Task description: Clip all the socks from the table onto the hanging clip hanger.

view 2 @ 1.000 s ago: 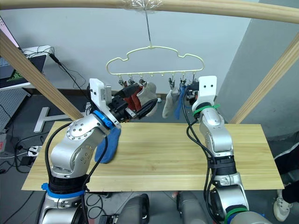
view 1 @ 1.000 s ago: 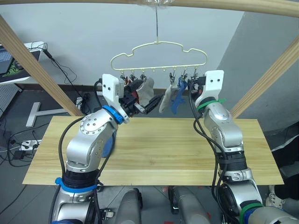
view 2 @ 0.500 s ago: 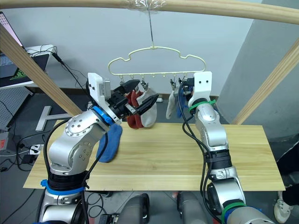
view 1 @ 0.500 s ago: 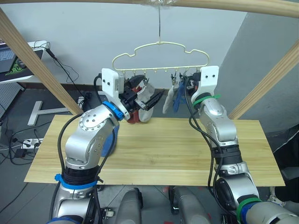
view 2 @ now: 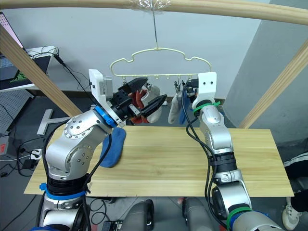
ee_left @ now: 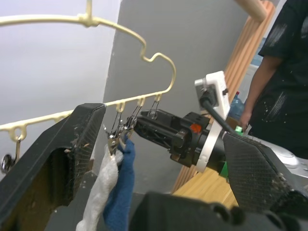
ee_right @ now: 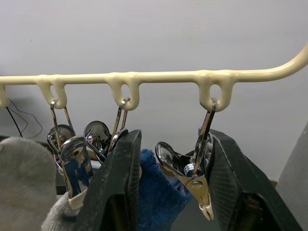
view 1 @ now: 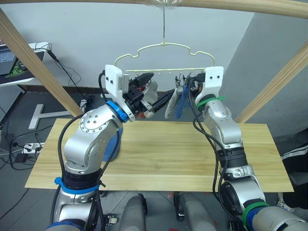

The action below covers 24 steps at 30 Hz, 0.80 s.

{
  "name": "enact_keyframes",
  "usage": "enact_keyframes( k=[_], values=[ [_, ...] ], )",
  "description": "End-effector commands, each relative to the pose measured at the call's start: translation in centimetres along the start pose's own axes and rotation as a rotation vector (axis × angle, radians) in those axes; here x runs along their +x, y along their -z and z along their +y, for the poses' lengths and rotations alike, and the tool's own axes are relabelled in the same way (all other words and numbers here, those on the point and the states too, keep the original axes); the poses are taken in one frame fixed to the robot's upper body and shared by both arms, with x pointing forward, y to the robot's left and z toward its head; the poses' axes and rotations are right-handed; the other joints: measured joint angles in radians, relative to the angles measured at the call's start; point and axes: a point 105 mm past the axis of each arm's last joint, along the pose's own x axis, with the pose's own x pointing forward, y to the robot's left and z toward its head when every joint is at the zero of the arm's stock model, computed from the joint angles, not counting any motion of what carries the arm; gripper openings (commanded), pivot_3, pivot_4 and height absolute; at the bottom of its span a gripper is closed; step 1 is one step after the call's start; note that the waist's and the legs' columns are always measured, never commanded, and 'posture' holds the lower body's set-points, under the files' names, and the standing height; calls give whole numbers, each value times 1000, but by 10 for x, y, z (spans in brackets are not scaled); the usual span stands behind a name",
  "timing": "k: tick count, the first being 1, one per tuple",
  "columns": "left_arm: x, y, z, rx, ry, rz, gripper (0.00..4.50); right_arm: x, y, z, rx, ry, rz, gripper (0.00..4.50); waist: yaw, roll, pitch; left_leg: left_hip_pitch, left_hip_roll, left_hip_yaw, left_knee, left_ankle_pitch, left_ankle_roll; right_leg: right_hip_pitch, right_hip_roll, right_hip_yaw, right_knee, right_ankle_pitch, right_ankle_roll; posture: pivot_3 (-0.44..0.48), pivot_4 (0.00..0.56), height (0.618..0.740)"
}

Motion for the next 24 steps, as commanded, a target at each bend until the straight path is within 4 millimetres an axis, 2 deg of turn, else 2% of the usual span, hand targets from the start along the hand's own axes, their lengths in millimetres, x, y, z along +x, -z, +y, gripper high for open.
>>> enact_keyframes(
  k=[1, 12, 16, 19, 22, 24],
  values=[
    [0, -17, -7, 39, 33, -54, 4500, 3, -22, 3, -11, -11, -78, 1960, 0, 0, 0, 0, 0, 0, 0, 0, 0, 0, 0, 0, 0, 0, 0, 22, 271, 740],
    [0, -18, -11, 30, 34, -62, 4500, 2, -21, 0, -30, -3, -77, 1960, 0, 0, 0, 0, 0, 0, 0, 0, 0, 0, 0, 0, 0, 0, 0, 23, 262, 740],
    [0, -17, -14, 25, 34, -63, 4500, 1, -21, -2, -30, -1, -77, 697, 0, 0, 0, 0, 0, 0, 1, 0, 0, 0, 0, 0, 1, 0, 0, 21, 260, 740],
    [-1, -15, -15, 17, 30, -64, 4500, -1, -20, -2, -32, -3, -76, 10, 0, 0, 0, 0, 0, 0, 2, 0, 0, 0, 0, 0, 3, 0, 0, 21, 260, 740],
    [-3, -12, -14, 11, 20, -56, 4500, -1, -20, -4, -36, -4, -75, 10, 0, 0, 0, 0, 0, -1, 4, 0, 0, 0, 0, 0, 6, 0, 0, 19, 265, 740],
    [-8, -3, -12, -4, -5, -30, 4500, -2, -20, -5, -38, -8, -70, 10, -1, 0, 0, 0, 0, -1, 5, 0, 0, 0, 0, 0, 7, 0, 0, 15, 269, 740]
  ],
)
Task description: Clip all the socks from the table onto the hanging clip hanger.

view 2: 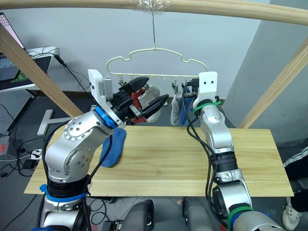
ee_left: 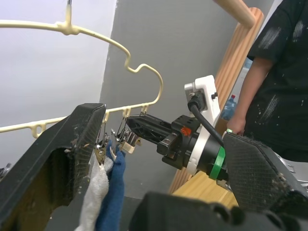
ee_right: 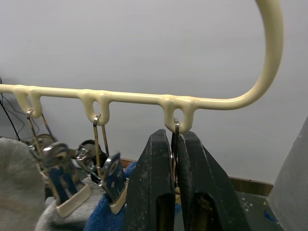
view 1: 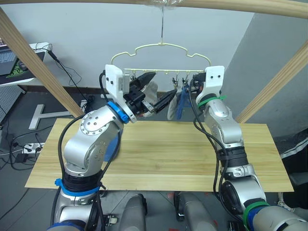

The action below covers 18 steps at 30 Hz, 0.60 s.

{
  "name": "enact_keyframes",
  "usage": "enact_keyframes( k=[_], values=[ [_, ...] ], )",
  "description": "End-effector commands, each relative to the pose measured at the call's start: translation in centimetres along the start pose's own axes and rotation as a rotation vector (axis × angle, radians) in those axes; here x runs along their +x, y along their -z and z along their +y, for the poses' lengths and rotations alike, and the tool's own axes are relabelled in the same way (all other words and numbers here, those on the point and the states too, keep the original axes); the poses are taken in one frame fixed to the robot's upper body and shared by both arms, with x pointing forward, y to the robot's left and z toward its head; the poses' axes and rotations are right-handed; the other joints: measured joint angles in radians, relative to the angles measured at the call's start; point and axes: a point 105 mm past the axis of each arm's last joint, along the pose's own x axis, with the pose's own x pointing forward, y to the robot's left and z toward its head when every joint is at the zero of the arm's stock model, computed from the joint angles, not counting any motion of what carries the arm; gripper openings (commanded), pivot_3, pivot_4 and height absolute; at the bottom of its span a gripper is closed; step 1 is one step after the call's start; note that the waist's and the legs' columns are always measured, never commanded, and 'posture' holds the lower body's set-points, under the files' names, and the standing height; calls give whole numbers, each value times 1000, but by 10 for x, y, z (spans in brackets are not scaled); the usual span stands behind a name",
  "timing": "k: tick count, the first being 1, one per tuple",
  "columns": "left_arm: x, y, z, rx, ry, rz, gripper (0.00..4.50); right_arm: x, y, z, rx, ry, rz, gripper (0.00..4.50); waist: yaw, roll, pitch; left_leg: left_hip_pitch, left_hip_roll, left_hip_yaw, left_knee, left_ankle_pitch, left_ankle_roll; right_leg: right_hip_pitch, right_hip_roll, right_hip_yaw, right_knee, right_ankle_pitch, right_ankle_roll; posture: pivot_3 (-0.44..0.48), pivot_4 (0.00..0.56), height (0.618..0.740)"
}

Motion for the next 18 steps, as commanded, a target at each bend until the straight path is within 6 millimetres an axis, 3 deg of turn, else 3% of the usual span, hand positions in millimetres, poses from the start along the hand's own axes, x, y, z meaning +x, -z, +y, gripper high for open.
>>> enact_keyframes(
  k=[1, 5, 10, 13, 18],
  values=[
    [-12, 12, 0, -13, -33, 25, 4500, -3, -18, -2, -24, -19, -54, 10, -1, 0, 0, 0, 0, 0, 1, 0, 0, 0, 0, 0, 1, 0, 1, 15, 269, 740],
    [-55, 83, 33, -81, -281, 250, 4500, -7, -12, -1, -44, -105, 10, 10, -2, 0, 0, 1, 0, 0, 3, 0, 0, 0, 0, 1, 4, -2, 3, 4, 277, 740],
    [-107, 139, 68, -42, -506, 446, 4500, -15, -11, -3, -53, -180, 68, 10, 0, 1, 1, 1, 1, -1, 7, 0, 0, 0, 0, 0, 5, -2, 3, -7, 284, 740],
    [-133, 166, 85, 9, -552, 540, 4500, -18, -12, -9, -66, -205, 106, 10, 1, 1, 1, 1, 1, 0, 7, 0, 1, 0, 0, -1, 5, -2, 2, -10, 286, 740],
    [-142, 190, 108, 37, -617, 599, 4500, -21, -10, -14, -63, -186, 136, 10, 4, 1, 1, 0, 1, 2, 7, 0, 1, 0, -1, -1, 4, -2, 2, -27, 291, 740]
  ],
)
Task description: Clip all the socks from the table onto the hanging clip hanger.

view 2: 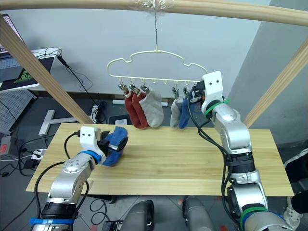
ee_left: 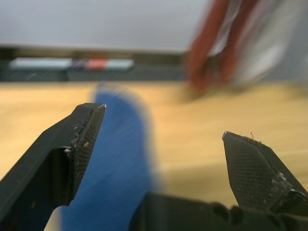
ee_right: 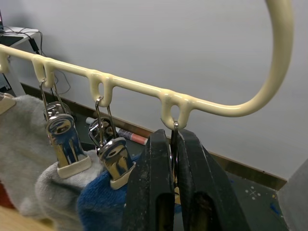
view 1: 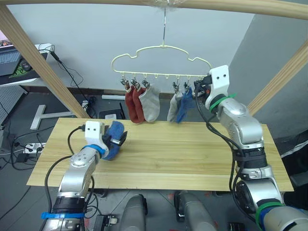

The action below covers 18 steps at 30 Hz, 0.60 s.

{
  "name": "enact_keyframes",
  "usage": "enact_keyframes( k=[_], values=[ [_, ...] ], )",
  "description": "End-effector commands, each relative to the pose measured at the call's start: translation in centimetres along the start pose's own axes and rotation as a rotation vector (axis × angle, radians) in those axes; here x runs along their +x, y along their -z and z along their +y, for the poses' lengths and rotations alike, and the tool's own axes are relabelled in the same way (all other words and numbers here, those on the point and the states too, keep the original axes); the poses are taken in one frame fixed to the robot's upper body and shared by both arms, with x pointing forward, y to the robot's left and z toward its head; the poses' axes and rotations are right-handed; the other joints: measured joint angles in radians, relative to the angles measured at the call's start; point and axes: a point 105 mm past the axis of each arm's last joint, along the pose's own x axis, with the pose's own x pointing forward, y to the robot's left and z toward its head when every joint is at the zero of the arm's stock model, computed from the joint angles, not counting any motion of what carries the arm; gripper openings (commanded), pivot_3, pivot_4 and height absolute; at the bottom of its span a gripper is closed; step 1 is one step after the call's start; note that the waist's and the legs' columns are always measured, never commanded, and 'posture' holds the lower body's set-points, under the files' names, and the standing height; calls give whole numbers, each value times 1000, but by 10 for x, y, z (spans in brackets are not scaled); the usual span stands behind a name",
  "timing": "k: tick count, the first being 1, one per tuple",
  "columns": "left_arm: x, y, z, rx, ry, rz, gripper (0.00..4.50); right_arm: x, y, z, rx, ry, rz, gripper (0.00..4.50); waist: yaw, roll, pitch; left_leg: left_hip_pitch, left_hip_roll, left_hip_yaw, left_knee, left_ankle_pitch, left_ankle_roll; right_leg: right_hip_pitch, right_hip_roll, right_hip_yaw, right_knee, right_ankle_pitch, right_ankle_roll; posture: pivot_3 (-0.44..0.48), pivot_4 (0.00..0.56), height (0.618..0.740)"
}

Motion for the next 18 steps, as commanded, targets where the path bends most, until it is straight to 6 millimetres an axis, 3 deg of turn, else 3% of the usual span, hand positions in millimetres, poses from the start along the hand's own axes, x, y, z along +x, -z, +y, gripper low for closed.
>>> enact_keyframes(
  k=[1, 11, 15, 18],
  values=[
    [10, -8, 11, 7, -40, -41, 4500, -5, -9, -1, 19, 5, -20, 10, 1, 0, 0, 0, 0, 0, 0, 0, 0, 0, 0, 0, 0, 0, 0, -27, 291, 740],
    [28, 22, 17, -47, -20, 53, 4500, -11, -6, -4, 17, 14, 18, 10, -2, 0, 2, 0, 0, 0, -1, 0, 0, 0, 0, -1, 0, 0, 0, -54, 311, 740],
    [32, 37, 8, -54, 32, 117, 4500, -11, -7, -4, 19, 15, 21, 10, -2, 0, 2, 0, 0, 0, 0, 0, 0, 0, 0, -1, 0, 0, 0, -69, 314, 740],
    [32, 42, 7, -46, 47, 134, 3926, -12, -9, -6, 16, 18, 21, 0, -3, 0, 2, 0, 0, 1, -1, 0, 0, 0, 0, -1, 0, 0, 0, -76, 315, 740]
  ],
)
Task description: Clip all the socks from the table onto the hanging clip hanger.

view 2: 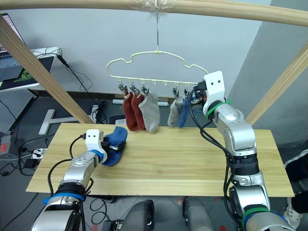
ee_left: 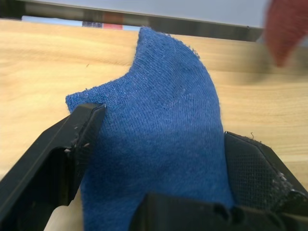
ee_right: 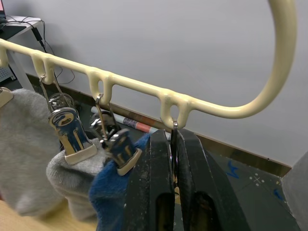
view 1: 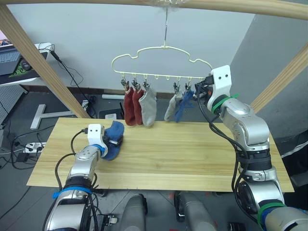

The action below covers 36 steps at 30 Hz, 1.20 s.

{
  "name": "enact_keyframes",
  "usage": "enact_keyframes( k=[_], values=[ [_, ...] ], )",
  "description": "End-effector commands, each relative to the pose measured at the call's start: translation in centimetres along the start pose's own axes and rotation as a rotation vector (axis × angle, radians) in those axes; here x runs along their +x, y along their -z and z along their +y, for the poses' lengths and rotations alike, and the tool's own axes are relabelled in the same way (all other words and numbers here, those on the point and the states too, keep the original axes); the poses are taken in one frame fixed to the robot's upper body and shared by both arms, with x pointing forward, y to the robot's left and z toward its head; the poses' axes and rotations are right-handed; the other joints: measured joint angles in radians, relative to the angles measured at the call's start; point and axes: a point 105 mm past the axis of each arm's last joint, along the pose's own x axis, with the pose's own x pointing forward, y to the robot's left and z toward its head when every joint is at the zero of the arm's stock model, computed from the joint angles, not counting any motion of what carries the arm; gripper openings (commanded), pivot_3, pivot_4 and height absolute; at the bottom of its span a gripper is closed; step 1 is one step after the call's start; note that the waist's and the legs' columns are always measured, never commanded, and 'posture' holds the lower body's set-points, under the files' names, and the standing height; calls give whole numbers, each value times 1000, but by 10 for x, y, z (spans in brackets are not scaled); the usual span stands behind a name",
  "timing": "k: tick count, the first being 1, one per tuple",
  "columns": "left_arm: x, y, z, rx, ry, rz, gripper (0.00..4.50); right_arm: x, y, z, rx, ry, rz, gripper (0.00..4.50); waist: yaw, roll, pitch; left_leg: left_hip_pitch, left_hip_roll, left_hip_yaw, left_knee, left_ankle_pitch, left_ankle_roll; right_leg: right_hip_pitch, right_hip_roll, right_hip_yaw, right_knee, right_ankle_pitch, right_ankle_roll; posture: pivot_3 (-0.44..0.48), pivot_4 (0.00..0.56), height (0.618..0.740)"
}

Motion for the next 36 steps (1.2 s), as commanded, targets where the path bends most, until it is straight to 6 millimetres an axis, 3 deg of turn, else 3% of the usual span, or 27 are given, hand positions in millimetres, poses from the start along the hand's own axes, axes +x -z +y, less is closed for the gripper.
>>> enact_keyframes(
  k=[1, 8, 10, 13, 17, 21, 23, 29, 36],
  values=[
    [-1, 13, -2, -4, 26, 40, 3600, -6, -9, -10, -1, 29, -24, 0, 0, 0, 0, 0, 0, 0, 0, 0, 0, 0, 0, 0, 0, 0, 0, -76, 315, 740],
    [-4, 14, -18, -48, 110, 27, 1474, -9, -11, -15, -21, 17, -18, 0, -1, 0, 0, 0, 0, 0, 0, 0, 0, 0, 0, 0, 0, 0, 0, -77, 316, 740],
    [-6, 8, -28, -82, 150, -7, 853, -9, -12, -15, -8, 4, -13, 0, -1, 0, 0, 0, 0, 1, 0, 0, 0, 0, -1, 1, 0, 0, 0, -75, 315, 740],
    [-13, -6, -62, -107, 267, -72, 10, -12, -16, -16, 54, -49, 16, 0, -1, 2, 1, 0, 0, 1, 0, 0, 0, 0, -1, 1, -1, 0, 0, -75, 313, 740],
    [-23, -27, -95, -119, 343, -145, 10, -15, -22, -15, 112, -104, 52, 0, -1, 1, 7, 0, 0, 0, 0, 0, 0, 0, -2, 2, -1, 0, 0, -79, 311, 740],
    [-58, -68, -180, -113, 675, -255, 10, -22, -30, -15, 279, -198, 147, 0, -4, 3, 14, -1, 1, -1, 0, 0, 0, 0, -1, 4, -1, 0, 0, -95, 304, 740],
    [-69, -83, -201, -95, 753, -291, 10, -25, -31, -15, 317, -224, 190, 0, -4, 3, 14, -1, 0, -1, -1, 0, 0, 0, -1, 4, -2, 0, 0, -95, 304, 740],
    [-77, -136, -235, -166, 844, -419, 10, -29, -35, -14, 523, -255, 271, 0, -20, 3, 15, -2, -1, -2, -1, 0, 0, 0, 1, 3, -2, 0, 0, -118, 295, 740],
    [-69, -149, -239, -153, 829, -443, 10, -31, -36, -11, 586, -256, 275, 0, -27, 3, 15, -2, -2, -3, -1, 0, 0, 0, 2, 2, -3, 0, 0, -130, 291, 740]
  ],
)
